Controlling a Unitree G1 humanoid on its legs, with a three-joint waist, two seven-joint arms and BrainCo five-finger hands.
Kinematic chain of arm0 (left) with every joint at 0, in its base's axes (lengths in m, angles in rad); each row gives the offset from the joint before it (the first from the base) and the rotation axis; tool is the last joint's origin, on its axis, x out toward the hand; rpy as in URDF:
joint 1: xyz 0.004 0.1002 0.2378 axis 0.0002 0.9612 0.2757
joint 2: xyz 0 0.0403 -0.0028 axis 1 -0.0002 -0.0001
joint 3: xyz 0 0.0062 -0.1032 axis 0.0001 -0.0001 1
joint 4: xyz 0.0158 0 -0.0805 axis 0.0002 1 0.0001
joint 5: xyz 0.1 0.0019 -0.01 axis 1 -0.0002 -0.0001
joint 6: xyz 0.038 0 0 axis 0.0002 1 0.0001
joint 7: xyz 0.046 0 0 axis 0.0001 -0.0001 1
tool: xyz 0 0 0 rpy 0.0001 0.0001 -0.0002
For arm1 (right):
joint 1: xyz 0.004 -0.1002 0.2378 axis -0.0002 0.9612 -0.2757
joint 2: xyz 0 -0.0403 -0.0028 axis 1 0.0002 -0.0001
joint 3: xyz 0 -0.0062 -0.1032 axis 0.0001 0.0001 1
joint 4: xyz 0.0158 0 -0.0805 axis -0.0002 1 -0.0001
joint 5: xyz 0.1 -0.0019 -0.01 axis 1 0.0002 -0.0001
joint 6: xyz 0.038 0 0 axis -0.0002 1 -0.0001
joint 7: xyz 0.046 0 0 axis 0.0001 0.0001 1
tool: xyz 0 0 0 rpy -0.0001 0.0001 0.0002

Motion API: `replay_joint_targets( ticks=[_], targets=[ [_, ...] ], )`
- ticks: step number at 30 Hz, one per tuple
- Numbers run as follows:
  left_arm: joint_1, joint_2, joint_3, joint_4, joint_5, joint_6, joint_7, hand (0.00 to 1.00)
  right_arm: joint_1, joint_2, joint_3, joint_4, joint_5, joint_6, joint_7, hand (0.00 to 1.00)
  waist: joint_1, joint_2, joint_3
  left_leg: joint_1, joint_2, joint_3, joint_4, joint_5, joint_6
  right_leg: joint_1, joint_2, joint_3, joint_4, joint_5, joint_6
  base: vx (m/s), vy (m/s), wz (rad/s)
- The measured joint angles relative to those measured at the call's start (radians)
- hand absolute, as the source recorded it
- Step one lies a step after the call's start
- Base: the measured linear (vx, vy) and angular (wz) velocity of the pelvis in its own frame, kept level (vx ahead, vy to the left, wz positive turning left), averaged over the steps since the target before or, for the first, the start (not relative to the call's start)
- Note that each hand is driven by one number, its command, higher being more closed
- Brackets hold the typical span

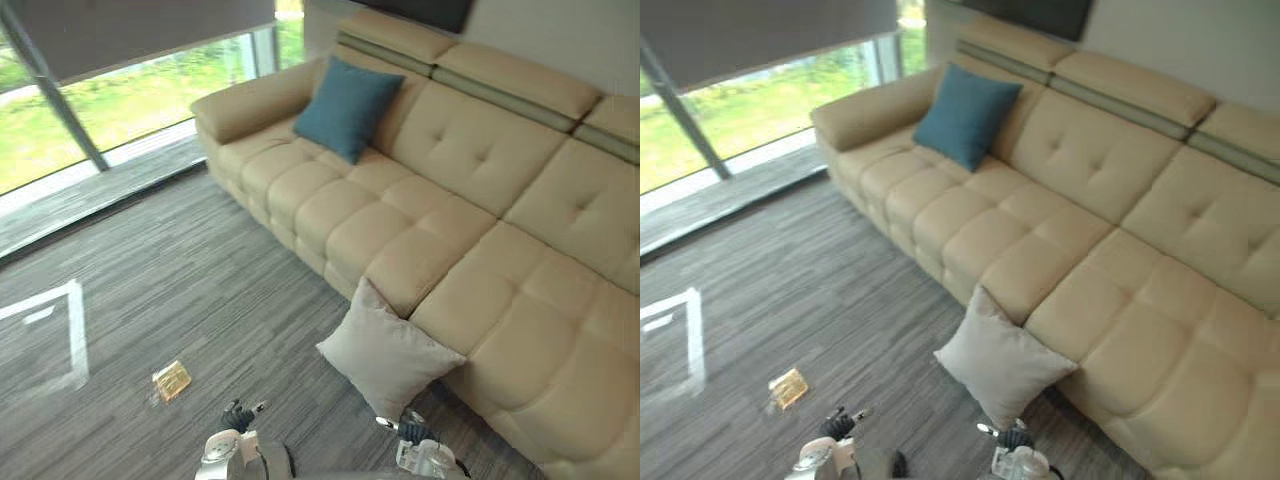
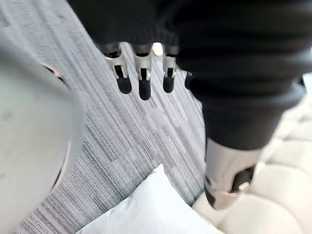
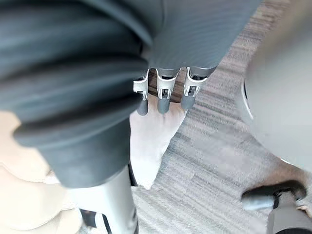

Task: Pick up cushions and gather them together orderly.

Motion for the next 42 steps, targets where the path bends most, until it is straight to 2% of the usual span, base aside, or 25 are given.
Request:
replay_joint_targets(
  ticks=[3, 4, 6, 7, 8, 9, 10, 12, 15, 16, 18, 20, 21, 23, 24, 25, 27, 29, 32, 34, 36, 38, 39, 41, 42],
  targets=[
    [0.004, 0.001, -0.007, 0.007, 0.0, 0.002, 0.006, 0.0, -0.008, 0.0, 0.0, 0.0, 0.0, -0.004, 0.003, 0.0, 0.0, 0.003, 0.001, 0.109, 0.002, 0.08, -0.099, -0.001, 0.0, -0.064, -0.057, -0.184, 0.04, -0.034, -0.042, 0.12, 0.114, -0.84],
    [0.004, 0.001, -0.009, 0.012, 0.0, 0.001, 0.006, 0.0, -0.011, 0.0, -0.002, 0.001, -0.001, -0.006, 0.003, 0.0, -0.004, 0.003, 0.002, 0.14, 0.008, 0.125, -0.142, -0.004, -0.01, -0.089, -0.077, -0.298, -0.01, -0.045, -0.052, 0.09, 0.061, -0.82],
    [0.003, 0.009, -0.023, 0.025, 0.0, 0.001, 0.005, 0.0, -0.018, -0.001, -0.004, 0.011, -0.001, -0.013, 0.003, 0.0, -0.01, 0.003, 0.003, 0.163, 0.014, 0.168, -0.171, -0.006, -0.031, -0.096, -0.079, -0.405, -0.121, -0.034, -0.061, 0.09, -0.005, -0.76],
    [-0.001, 0.017, -0.039, 0.039, 0.0, 0.0, 0.004, 0.0, -0.023, -0.001, -0.011, 0.019, -0.001, -0.014, 0.003, 0.0, -0.011, 0.003, 0.003, 0.177, 0.013, 0.192, -0.185, -0.006, -0.049, -0.094, -0.078, -0.472, -0.219, -0.008, -0.082, 0.19, -0.102, -0.79],
    [-0.005, 0.03, -0.059, 0.05, 0.007, 0.0, 0.001, 0.0, -0.022, 0.0, -0.023, 0.026, -0.002, -0.015, 0.003, 0.0, -0.015, -0.01, 0.001, 0.181, -0.004, 0.195, -0.182, -0.007, -0.059, -0.089, -0.068, -0.494, -0.332, 0.075, -0.122, 0.22, -0.14, -0.61],
    [-0.009, 0.032, -0.061, 0.055, 0.01, 0.0, -0.003, 0.0, -0.026, -0.006, -0.029, 0.028, -0.001, -0.015, 0.003, 0.0, -0.02, -0.015, 0.005, 0.183, -0.009, 0.184, -0.181, -0.007, -0.06, -0.078, -0.064, -0.489, -0.349, 0.058, -0.155, 0.21, -0.163, -0.48],
    [-0.019, 0.024, -0.064, 0.062, 0.019, 0.0, -0.008, 0.0, -0.044, -0.025, -0.044, 0.032, -0.001, -0.016, 0.003, 0.0, -0.024, 0.014, 0.028, 0.194, 0.009, 0.158, -0.18, -0.004, -0.075, -0.06, -0.045, -0.494, -0.353, 0.063, -0.161, 0.16, -0.17, -0.3],
    [-0.018, 0.01, -0.064, 0.06, 0.039, 0.0, -0.016, 0.0, -0.046, -0.034, -0.08, 0.035, 0.0, -0.021, 0.003, 0.0, -0.036, 0.03, 0.034, 0.193, 0.024, 0.128, -0.134, 0.001, -0.084, -0.045, -0.03, -0.49, -0.363, 0.03, -0.162, 0.17, -0.174, -0.13],
    [-0.009, 0.003, -0.058, 0.022, 0.041, 0.0, -0.019, 0.0, -0.035, -0.043, -0.11, 0.042, 0.001, -0.021, -0.001, 0.0, -0.035, 0.026, 0.041, 0.079, 0.109, 0.076, 0.206, 0.007, -0.102, 0.035, 0.003, -0.483, -0.403, -0.001, -0.167, 0.15, -0.173, -0.12],
    [0.0, -0.01, -0.053, 0.003, 0.041, -0.002, -0.019, 0.0, -0.028, -0.054, -0.108, 0.044, 0.001, -0.019, -0.002, 0.0, -0.022, 0.041, 0.036, 0.034, 0.143, 0.04, 0.332, -0.009, -0.121, 0.057, 0.029, -0.461, -0.416, -0.01, -0.173, 0.18, -0.074, -0.66],
    [0.007, -0.014, -0.052, -0.011, 0.04, -0.006, -0.019, 0.0, -0.023, -0.061, -0.108, 0.044, 0.002, -0.015, -0.005, 0.0, -0.02, 0.048, 0.035, -0.008, 0.155, 0.007, 0.368, -0.027, -0.127, 0.082, 0.048, -0.43, -0.427, -0.018, -0.175, 0.17, -0.016, -0.7],
    [0.006, -0.014, -0.052, -0.017, 0.038, -0.006, -0.018, 0.0, -0.018, -0.062, -0.109, 0.044, 0.002, -0.014, -0.012, 0.0, -0.019, 0.038, 0.038, -0.043, 0.145, -0.012, 0.284, -0.04, -0.114, 0.093, 0.051, -0.383, -0.429, -0.025, -0.167, 0.16, 0.063, -0.77],
    [0.005, -0.015, -0.051, -0.019, 0.038, -0.007, -0.017, 0.0, -0.017, -0.063, -0.109, 0.044, 0.002, -0.014, -0.014, 0.0, -0.017, 0.036, 0.038, -0.06, 0.112, -0.081, 0.175, -0.039, -0.111, 0.096, 0.05, -0.333, -0.426, -0.03, -0.155, 0.16, 0.129, -0.82],
    [0.005, -0.016, -0.048, -0.018, 0.037, -0.007, -0.015, 0.0, -0.014, -0.064, -0.106, 0.046, 0.002, -0.014, -0.014, 0.0, -0.016, 0.036, 0.038, -0.063, 0.083, -0.159, 0.096, -0.036, -0.109, 0.098, 0.05, -0.3, -0.423, -0.033, -0.142, 0.16, 0.186, -0.75],
    [0.005, -0.018, -0.048, -0.017, 0.037, -0.007, -0.015, 0.0, -0.013, -0.068, -0.094, 0.046, 0.002, -0.014, -0.015, 0.0, -0.015, 0.038, 0.036, -0.061, 0.061, -0.223, 0.027, -0.014, -0.094, 0.091, 0.052, -0.271, -0.408, -0.041, -0.127, 0.17, 0.287, -1.01],
    [0.001, -0.011, -0.046, -0.013, 0.037, -0.008, -0.015, 0.0, -0.013, -0.068, -0.077, 0.057, 0.002, -0.014, -0.017, 0.0, -0.002, 0.035, 0.029, -0.04, 0.046, -0.226, 0.011, 0.021, -0.13, 0.076, 0.053, -0.218, -0.379, -0.052, -0.104, 0.18, 0.268, -0.9],
    [0.0, 0.001, -0.046, 0.001, 0.037, -0.006, -0.014, 0.0, 0.004, -0.062, -0.065, 0.059, 0.0, -0.013, -0.016, 0.0, -0.002, 0.009, 0.001, -0.032, 0.031, -0.166, 0.011, 0.002, -0.105, 0.078, 0.038, -0.169, -0.416, -0.037, -0.077, 0.25, 0.287, -0.7],
    [-0.008, 0.008, -0.047, 0.007, 0.037, -0.006, -0.014, 0.0, 0.004, -0.057, -0.057, 0.068, 0.0, -0.012, -0.016, 0.0, -0.001, -0.008, -0.006, -0.033, 0.014, -0.153, 0.011, 0.001, -0.104, 0.08, 0.023, -0.155, -0.438, -0.022, -0.067, 0.19, 0.211, -0.38],
    [-0.021, 0.01, -0.048, 0.026, 0.037, -0.006, -0.013, 0.0, -0.005, -0.061, -0.056, 0.083, 0.001, -0.013, -0.02, 0.0, -0.001, -0.007, -0.002, -0.031, -0.005, -0.139, 0.013, -0.012, -0.081, 0.076, 0.005, -0.146, -0.441, -0.016, -0.058, 0.08, 0.11, -0.11],
    [-0.037, 0.013, -0.048, 0.024, 0.035, -0.006, -0.007, 0.0, -0.024, -0.064, -0.055, 0.085, 0.002, -0.013, -0.026, 0.0, 0.001, -0.013, 0.024, -0.051, -0.009, -0.14, 0.034, -0.013, -0.079, 0.041, -0.001, -0.147, -0.393, -0.017, -0.057, -0.02, 0.047, 0.03],
    [-0.066, 0.02, -0.057, 0.022, 0.013, -0.005, 0.011, 0.0, -0.053, -0.071, -0.048, 0.084, 0.004, -0.016, -0.033, 0.0, 0.0, -0.007, 0.054, -0.134, -0.001, -0.146, 0.111, -0.029, -0.07, -0.047, -0.002, -0.148, -0.315, -0.022, -0.051, -0.12, 0.009, 0.04],
    [-0.117, 0.016, -0.058, -0.002, -0.009, -0.005, 0.037, 0.0, -0.103, -0.098, -0.051, 0.082, 0.022, -0.018, -0.053, 0.0, 0.002, 0.008, 0.1, -0.312, 0.005, -0.162, 0.257, -0.062, -0.063, -0.206, -0.002, -0.147, -0.195, -0.047, -0.052, -0.17, -0.015, 0.03],
    [-0.126, 0.017, -0.057, -0.007, -0.015, -0.005, 0.041, 0.0, -0.112, -0.104, -0.053, 0.081, 0.028, -0.019, -0.057, 0.0, 0.002, 0.011, 0.109, -0.342, 0.006, -0.167, 0.278, -0.068, -0.063, -0.234, -0.002, -0.146, -0.176, -0.052, -0.051, -0.26, -0.032, 0.06],
    [-0.173, 0.038, -0.046, -0.049, -0.045, -0.005, 0.061, 0.0, -0.153, -0.126, -0.084, 0.071, 0.06, -0.024, -0.07, 0.0, 0.001, 0.009, 0.16, -0.46, 0.018, -0.172, 0.372, -0.099, -0.061, -0.349, 0.0, -0.144, -0.09, -0.082, -0.057, -0.26, -0.031, 0.0],
    [-0.183, 0.044, -0.046, -0.065, -0.05, -0.005, 0.071, 0.0, -0.157, -0.131, -0.089, 0.058, 0.065, -0.024, -0.072, 0.0, 0.002, 0.006, 0.163, -0.495, 0.02, -0.173, 0.397, -0.102, -0.059, -0.38, 0.0, -0.143, -0.068, -0.089, -0.058, -0.28, -0.029, 0.0]
  ],
)
